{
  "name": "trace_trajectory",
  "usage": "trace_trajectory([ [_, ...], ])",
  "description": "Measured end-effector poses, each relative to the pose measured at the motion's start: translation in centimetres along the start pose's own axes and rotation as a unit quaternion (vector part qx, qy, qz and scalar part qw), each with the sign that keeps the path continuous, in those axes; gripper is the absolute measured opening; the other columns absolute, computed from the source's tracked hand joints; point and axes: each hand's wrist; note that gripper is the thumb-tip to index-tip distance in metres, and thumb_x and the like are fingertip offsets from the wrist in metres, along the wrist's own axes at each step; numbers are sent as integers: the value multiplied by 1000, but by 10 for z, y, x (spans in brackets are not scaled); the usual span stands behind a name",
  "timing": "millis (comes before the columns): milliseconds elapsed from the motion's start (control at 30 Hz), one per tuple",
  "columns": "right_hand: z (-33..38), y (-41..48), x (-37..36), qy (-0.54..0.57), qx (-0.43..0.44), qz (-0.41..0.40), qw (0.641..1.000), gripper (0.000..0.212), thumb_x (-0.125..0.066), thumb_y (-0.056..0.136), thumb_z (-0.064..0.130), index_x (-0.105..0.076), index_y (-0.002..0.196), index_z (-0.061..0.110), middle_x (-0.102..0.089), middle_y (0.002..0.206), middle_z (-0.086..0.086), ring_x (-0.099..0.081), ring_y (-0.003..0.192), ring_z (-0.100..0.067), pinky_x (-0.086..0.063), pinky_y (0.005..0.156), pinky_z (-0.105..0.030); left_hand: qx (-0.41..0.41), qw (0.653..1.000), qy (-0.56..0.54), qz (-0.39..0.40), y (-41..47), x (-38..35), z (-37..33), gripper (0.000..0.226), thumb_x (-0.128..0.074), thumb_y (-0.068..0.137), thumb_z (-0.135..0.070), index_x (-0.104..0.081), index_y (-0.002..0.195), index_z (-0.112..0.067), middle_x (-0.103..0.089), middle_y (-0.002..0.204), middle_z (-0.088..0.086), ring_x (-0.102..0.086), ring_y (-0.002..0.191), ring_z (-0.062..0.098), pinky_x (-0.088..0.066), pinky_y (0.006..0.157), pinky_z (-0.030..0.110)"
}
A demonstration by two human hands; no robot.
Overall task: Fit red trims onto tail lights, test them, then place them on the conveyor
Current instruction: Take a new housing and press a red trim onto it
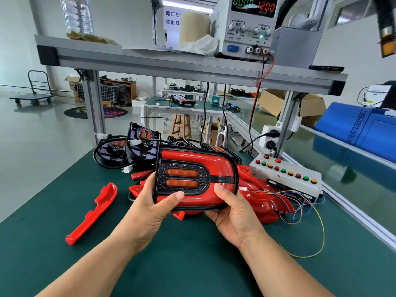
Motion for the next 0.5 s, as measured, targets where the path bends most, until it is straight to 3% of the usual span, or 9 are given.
trace_trajectory([
  [100, 0, 0, 0, -2, 5, -3, 1000, 24, -72, 76, 19, -76, 99, 23, -74, 103, -12, -73, 83, -24, -58, 55, -28, -2, 1000, 0, 2, 1, 1, -2, 62, -80, 75, -32, -52, 130, -24, -68, 124, 7, -64, 116, 29, -49, 98, 55],
  [233, 0, -2, 0, -11, 6, -3, 1000, 21, -73, 75, 22, -78, 95, 26, -75, 102, -11, -73, 84, -22, -58, 56, -27, 14, 999, -6, 40, 1, 7, -4, 67, -79, 77, -42, -50, 133, -20, -66, 128, 9, -63, 116, 30, -54, 93, 52],
  [300, 0, -3, 1, -3, -3, -9, 1000, 24, -75, 73, 23, -76, 97, 23, -75, 99, -11, -73, 81, -21, -57, 56, -27, 27, 997, -39, 60, 1, 13, -5, 52, -68, 85, -33, -54, 133, -17, -64, 131, 11, -63, 118, 30, -55, 94, 46],
  [400, 2, -3, 4, 10, -21, -17, 1000, 37, -76, 71, 27, -69, 107, 17, -74, 97, -12, -72, 77, -21, -57, 55, -28, 44, 993, -78, 81, 2, 22, -5, 51, -69, 81, -24, -59, 131, -15, -64, 131, 12, -63, 117, 28, -56, 91, 37],
  [500, 5, -2, 7, 0, -41, -16, 999, 48, -71, 76, 34, -64, 116, 9, -73, 102, -17, -72, 80, -25, -58, 59, -30, 43, 995, -60, 64, 3, 24, -3, 45, -60, 86, -14, -58, 131, -10, -64, 131, 15, -64, 116, 29, -57, 90, 36],
])
Point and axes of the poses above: each hand's wrist, its own y-axis towards the middle knuckle, its own x-axis out of the back of the hand, z = x × y
